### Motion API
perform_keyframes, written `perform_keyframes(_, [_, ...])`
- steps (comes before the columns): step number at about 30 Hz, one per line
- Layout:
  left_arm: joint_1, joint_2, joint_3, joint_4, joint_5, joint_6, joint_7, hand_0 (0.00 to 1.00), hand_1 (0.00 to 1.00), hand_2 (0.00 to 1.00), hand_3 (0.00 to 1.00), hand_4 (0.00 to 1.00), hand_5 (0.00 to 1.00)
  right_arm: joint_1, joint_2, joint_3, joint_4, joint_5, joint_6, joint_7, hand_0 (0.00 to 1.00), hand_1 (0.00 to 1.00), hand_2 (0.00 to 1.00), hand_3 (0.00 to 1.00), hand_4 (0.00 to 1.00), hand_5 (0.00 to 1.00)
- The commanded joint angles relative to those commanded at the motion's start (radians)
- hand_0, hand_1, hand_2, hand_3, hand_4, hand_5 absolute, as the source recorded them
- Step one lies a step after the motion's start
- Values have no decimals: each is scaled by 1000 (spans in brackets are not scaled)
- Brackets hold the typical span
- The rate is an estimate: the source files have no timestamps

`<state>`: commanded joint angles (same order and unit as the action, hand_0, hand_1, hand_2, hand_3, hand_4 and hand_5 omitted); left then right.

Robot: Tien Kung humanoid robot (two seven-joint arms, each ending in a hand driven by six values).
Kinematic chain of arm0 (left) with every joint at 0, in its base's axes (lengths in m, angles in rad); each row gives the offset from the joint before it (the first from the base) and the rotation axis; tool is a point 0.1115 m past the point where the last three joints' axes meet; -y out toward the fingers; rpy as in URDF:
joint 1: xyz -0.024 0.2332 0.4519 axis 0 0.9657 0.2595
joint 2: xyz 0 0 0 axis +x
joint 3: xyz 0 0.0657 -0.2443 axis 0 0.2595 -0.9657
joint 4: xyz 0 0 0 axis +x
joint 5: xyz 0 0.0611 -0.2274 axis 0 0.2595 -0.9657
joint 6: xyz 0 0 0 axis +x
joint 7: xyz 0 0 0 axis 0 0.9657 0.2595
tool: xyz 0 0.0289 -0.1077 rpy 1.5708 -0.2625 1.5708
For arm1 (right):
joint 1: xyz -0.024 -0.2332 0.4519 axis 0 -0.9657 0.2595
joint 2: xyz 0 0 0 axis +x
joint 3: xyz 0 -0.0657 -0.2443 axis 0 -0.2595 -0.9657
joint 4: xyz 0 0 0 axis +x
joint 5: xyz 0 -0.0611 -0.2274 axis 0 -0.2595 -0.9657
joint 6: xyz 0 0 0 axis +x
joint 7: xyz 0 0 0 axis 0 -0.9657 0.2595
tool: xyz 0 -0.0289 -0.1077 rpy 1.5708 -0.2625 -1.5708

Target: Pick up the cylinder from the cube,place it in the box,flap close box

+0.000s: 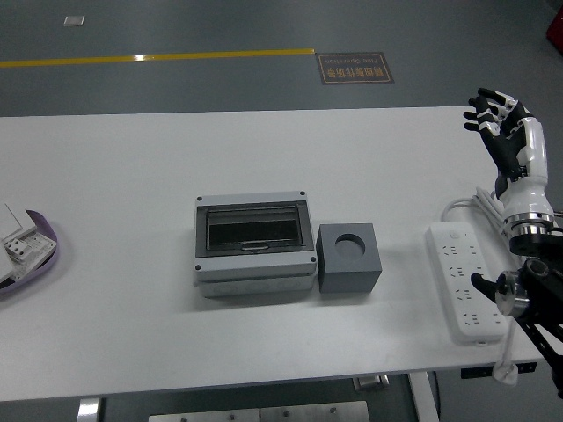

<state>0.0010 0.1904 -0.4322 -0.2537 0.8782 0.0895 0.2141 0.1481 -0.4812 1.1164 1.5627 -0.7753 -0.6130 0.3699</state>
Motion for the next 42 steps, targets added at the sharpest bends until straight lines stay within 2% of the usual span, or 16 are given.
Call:
perform_keyframes(9, [12,6,-1,8,-28,6,0,514,561,567,599,714,298,-65,-3,72,2,25,14,14,603,617,643,647,733,481])
perform_keyframes(10, [13,6,-4,8,-27,6,1,514,563,567,599,713,292,-70,-3,75,2,28,14,15,612,632,649,665,789,484])
perform_keyframes(14, [16,6,-16,8,-16,4,7,514,563,567,599,713,292,-85,-2,82,-2,37,17,24,612,632,649,665,789,484])
perform_keyframes(29, [36,-2,-37,9,1,5,24,516,563,567,597,712,282,-80,8,36,-14,77,25,72,614,627,652,665,799,481])
perform_keyframes(42, [40,0,-43,10,9,6,30,517,564,568,596,711,279,-86,-5,9,-8,117,29,139,601,621,632,650,838,490])
